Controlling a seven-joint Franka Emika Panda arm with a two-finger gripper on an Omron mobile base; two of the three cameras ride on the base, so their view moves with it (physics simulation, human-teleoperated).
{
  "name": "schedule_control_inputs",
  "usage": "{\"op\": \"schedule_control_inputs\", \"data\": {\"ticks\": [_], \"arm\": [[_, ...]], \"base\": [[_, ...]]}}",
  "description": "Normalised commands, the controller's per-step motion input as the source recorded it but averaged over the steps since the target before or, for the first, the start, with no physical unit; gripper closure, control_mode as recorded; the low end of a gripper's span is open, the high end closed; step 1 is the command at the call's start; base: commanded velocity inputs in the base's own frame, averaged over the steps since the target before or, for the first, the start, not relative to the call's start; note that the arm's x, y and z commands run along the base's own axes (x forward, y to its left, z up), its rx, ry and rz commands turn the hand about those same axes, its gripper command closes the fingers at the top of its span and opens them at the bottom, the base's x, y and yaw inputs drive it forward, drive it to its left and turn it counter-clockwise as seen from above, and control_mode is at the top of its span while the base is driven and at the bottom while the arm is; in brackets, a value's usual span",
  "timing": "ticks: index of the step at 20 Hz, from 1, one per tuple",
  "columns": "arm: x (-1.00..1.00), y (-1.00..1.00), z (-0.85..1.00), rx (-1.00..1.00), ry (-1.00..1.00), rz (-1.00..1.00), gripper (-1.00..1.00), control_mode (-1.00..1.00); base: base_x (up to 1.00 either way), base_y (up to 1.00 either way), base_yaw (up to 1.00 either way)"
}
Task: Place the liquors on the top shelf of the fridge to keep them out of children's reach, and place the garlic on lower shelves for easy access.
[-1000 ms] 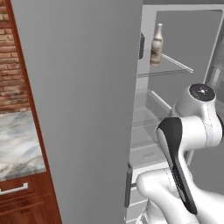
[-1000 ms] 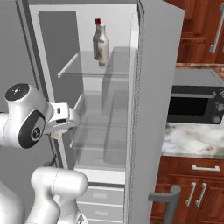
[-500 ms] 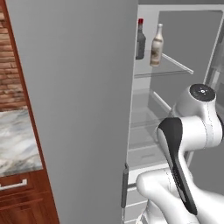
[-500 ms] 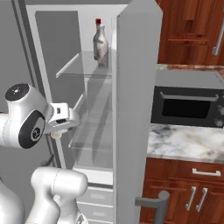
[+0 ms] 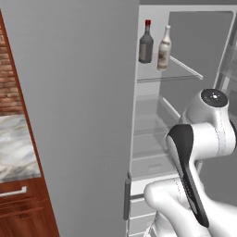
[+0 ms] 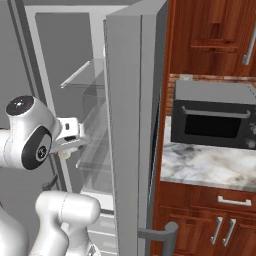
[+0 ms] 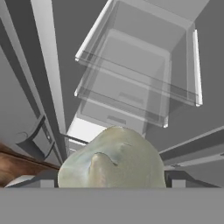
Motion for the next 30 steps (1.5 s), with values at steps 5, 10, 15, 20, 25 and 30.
{"op": "schedule_control_inputs", "data": {"ticks": [5,10,15,20,25,30], "arm": [[0.18,-0.01,-0.15,0.0,-0.03,0.0,1.0,-1.0],[0.47,-0.07,-0.26,0.0,-0.03,0.0,1.0,-1.0],[0.52,-0.26,-0.16,0.0,0.0,0.0,1.0,-1.0],[0.29,-0.23,0.0,0.0,0.0,0.0,1.0,-1.0],[0.12,-0.11,-0.05,0.0,0.0,0.0,1.0,-1.0],[0.06,-0.08,-0.2,0.0,0.0,-0.03,1.0,-1.0]], "base": [[0.06,-0.06,0.02],[0.0,0.0,0.0],[0.0,0.0,0.0],[0.0,0.0,0.0],[0.0,0.0,0.0],[0.0,0.0,0.0]]}}
